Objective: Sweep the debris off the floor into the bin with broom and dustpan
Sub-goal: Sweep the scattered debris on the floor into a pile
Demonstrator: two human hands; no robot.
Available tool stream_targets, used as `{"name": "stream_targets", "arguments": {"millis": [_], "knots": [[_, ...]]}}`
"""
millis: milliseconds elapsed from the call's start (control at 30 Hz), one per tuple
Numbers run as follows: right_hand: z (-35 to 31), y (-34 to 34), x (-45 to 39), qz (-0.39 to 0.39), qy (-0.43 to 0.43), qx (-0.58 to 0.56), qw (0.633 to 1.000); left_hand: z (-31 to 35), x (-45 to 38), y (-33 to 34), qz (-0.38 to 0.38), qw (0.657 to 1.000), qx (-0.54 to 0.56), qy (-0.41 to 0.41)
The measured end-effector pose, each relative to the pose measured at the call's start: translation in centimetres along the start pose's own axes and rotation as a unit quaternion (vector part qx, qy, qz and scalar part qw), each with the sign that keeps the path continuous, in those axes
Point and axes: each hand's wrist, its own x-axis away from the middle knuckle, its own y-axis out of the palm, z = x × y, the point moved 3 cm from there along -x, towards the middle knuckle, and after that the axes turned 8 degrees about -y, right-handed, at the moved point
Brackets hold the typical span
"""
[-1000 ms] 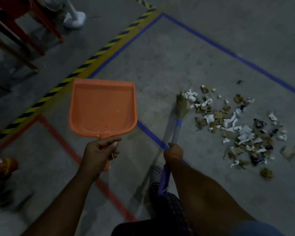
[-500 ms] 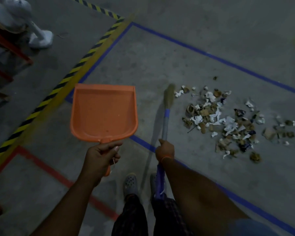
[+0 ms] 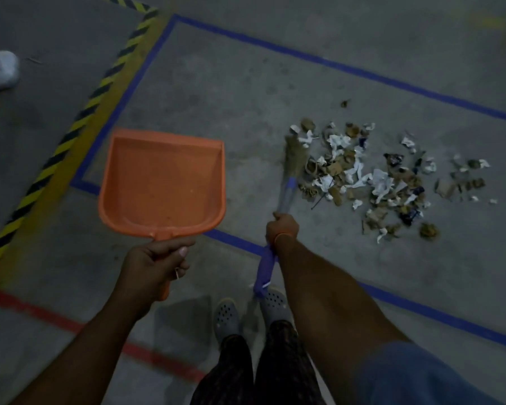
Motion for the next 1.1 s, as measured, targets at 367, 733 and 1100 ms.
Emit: {"name": "stream_targets", "arguments": {"millis": [367,733,1100], "knots": [[4.4,-8.9,-3.9,0.107,0.072,-0.014,0.991,2.4,-2.8,4.7,-0.097,0.995,-0.002,0.000],[7.7,-12.0,4.9,0.094,0.002,0.073,0.993,3.1,-1.3,8.2,-0.166,0.984,-0.058,0.017],[11.5,-6.0,13.1,-0.035,0.001,0.072,0.997,4.0,1.0,10.2,-0.201,0.977,-0.070,0.018]]}}
